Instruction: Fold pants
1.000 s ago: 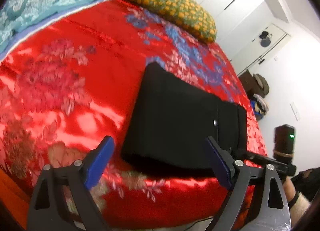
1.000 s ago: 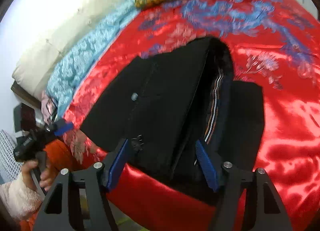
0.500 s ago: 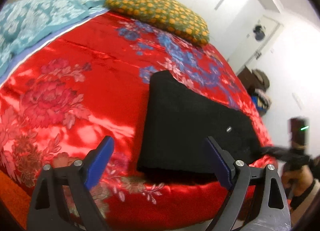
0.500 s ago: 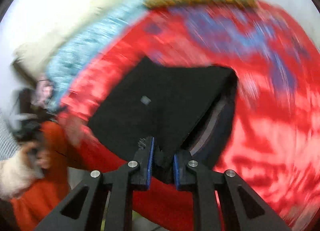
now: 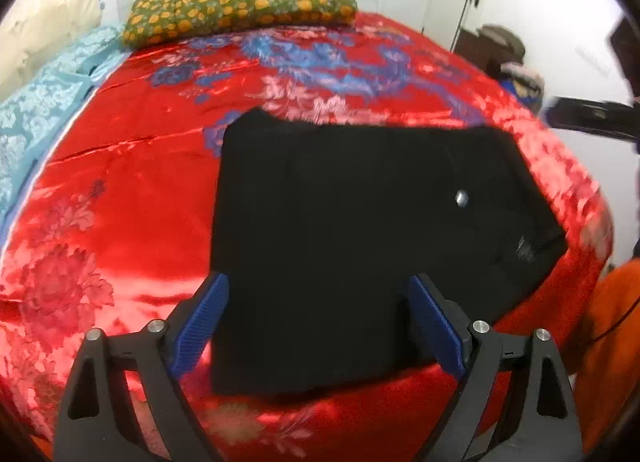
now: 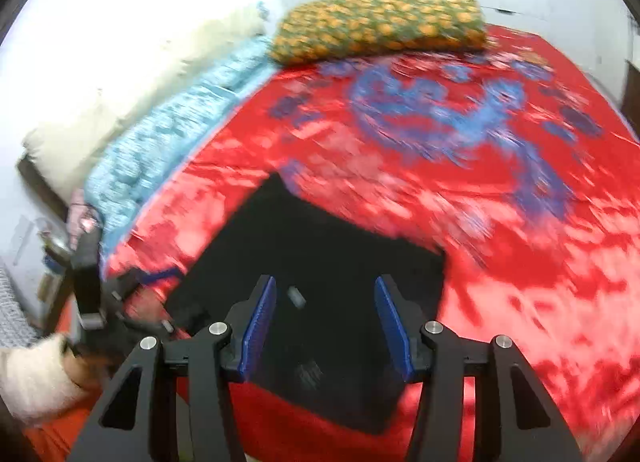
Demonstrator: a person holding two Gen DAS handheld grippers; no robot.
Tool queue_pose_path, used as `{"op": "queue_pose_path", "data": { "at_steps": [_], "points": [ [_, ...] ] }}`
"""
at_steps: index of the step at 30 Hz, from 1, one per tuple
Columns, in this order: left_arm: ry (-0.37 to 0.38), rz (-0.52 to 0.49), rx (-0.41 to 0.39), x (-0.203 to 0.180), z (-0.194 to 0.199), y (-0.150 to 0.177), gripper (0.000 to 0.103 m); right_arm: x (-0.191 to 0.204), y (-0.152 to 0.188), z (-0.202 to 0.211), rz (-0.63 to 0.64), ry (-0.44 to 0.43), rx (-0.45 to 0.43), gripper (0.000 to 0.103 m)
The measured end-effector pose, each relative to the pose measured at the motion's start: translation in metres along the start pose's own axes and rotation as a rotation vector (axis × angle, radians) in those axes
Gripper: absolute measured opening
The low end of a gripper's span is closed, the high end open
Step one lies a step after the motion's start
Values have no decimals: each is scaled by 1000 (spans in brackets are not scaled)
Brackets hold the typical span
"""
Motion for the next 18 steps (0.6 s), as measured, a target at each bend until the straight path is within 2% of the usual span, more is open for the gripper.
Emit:
{"op": "queue_pose_path", "data": {
  "at_steps": [2, 3, 4, 5, 6, 7, 9, 10, 11, 13, 16, 18],
  "points": [
    [2, 12, 9, 0, -1, -2, 93, 0, -12, -23, -37, -65, 20, 51],
    [-3, 7, 22, 0, -4, 0, 94, -8, -12, -38, -62, -46, 37, 51],
    [-20, -8, 45, -1, -10, 5, 94, -25, -9, -60, -102, 4, 77, 46],
    [-51, -32, 60, -1, -14, 11, 95, -44, -1, -79, -150, 49, 121, 38],
    [-84, -62, 65, -2, -18, 15, 95, -59, 7, -91, -186, 80, 153, 17],
    [-111, -93, 64, -5, -18, 20, 95, -73, 17, -99, -218, 88, 169, 11],
    [-126, -116, 54, -7, -13, 25, 95, -75, 16, -86, -233, 63, 107, 10],
    [-113, -98, 51, -7, -7, 25, 95, -71, 15, -77, -223, 74, 83, 10],
    [-90, -66, 44, -6, -1, 25, 95, -63, 15, -63, -200, 94, 53, 15],
    [-46, -3, 20, -3, 11, 24, 95, -40, 19, -34, -112, 135, 0, 17],
    [-5, 75, -5, 0, 19, 19, 95, 1, 42, -10, -6, 129, -20, 17],
    [-14, 77, 8, -3, 14, 20, 96, 21, 65, -13, 40, 132, -8, 17]
  ]
}}
Point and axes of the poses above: each gripper's, at about its wrist camera, not at the fingertips, and z roughly against the way its jaws point, x to its left, y to its underside, the point moved 8 cm from there along -z, roughly the way its jaws point, and after that the axes turned 9 degrees about x, right-handed, at the moved point
